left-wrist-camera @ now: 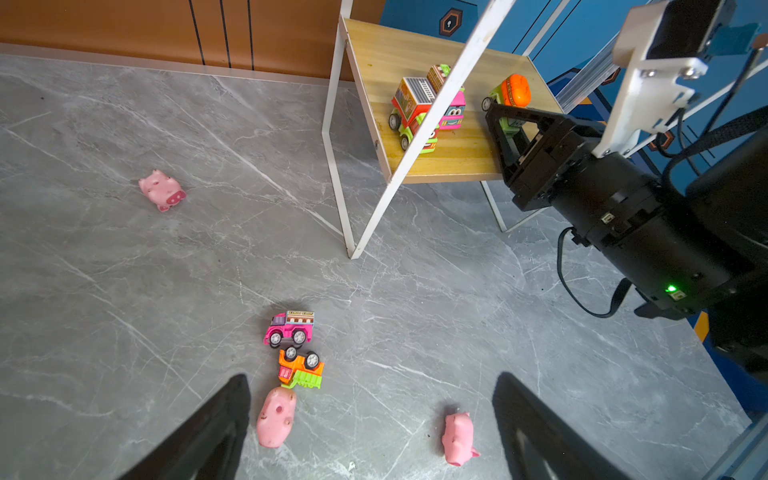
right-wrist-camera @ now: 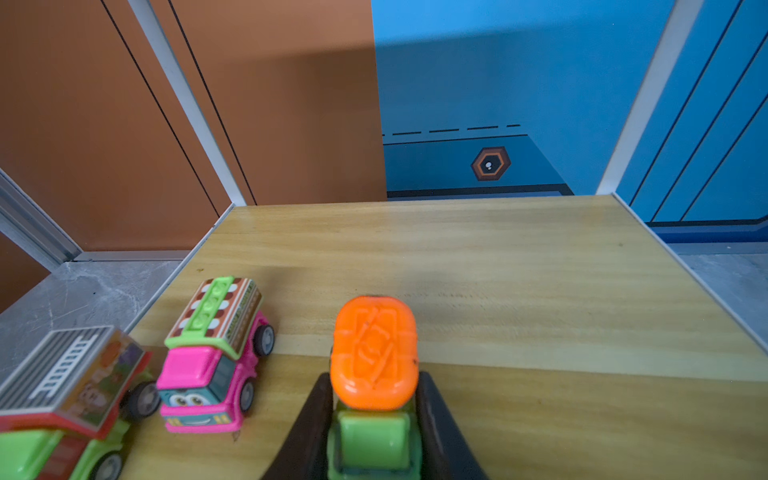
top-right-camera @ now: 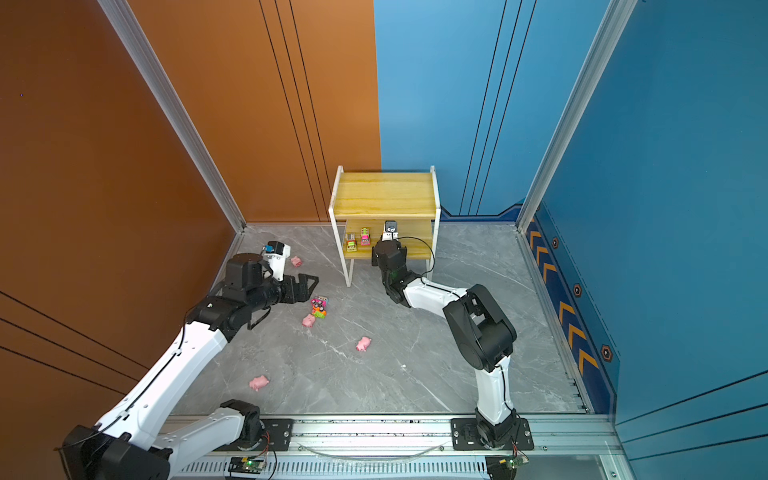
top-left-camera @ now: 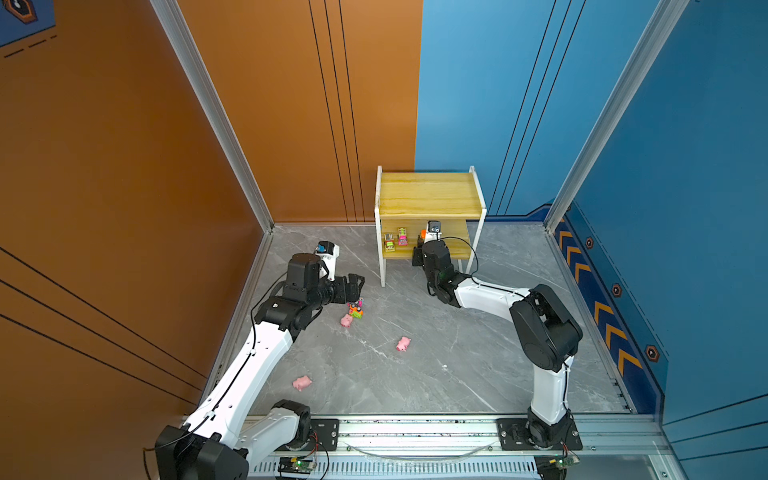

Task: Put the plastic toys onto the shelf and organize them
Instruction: 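Lower the orange-and-green truck beside the pink truck and open right gripper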

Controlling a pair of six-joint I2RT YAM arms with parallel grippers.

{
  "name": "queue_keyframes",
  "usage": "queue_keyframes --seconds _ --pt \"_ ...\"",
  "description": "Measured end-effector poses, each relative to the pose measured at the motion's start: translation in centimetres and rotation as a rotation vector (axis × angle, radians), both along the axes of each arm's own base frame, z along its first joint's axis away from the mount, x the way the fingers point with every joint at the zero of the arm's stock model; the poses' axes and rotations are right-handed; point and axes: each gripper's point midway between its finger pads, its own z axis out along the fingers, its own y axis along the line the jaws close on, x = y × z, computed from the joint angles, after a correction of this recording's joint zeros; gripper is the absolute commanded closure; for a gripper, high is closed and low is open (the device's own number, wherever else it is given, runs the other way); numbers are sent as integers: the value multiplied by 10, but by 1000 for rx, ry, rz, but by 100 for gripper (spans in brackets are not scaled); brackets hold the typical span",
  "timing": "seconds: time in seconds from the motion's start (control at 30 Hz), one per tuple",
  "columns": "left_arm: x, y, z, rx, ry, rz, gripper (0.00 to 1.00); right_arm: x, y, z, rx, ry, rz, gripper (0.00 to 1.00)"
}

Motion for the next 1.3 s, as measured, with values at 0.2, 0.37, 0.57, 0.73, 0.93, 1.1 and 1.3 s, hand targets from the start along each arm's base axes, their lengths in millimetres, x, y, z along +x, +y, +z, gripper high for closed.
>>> queue_keyframes --seconds 0.2,0.37,0.57,0.73,0.93,1.1,1.3 --pt "0 -1 -1 -2 2 -3 8 4 6 1 0 -6 13 76" --pt "0 -1 -1 -2 2 -3 8 8 9 1 -1 -9 14 75" --pt "1 -1 0 -3 0 -3 8 13 13 2 -2 -13 19 73" --pt "1 -2 0 -5 -2 -6 8 15 15 2 0 -15 20 71" --pt "2 -2 -1 -9 2 -7 8 14 17 2 0 -15 24 62" --pt "3 -2 0 -10 -2 -6 8 13 17 2 -1 -15 25 58" --pt "3 -2 0 -10 -2 -5 8 13 16 2 -1 -19 21 54"
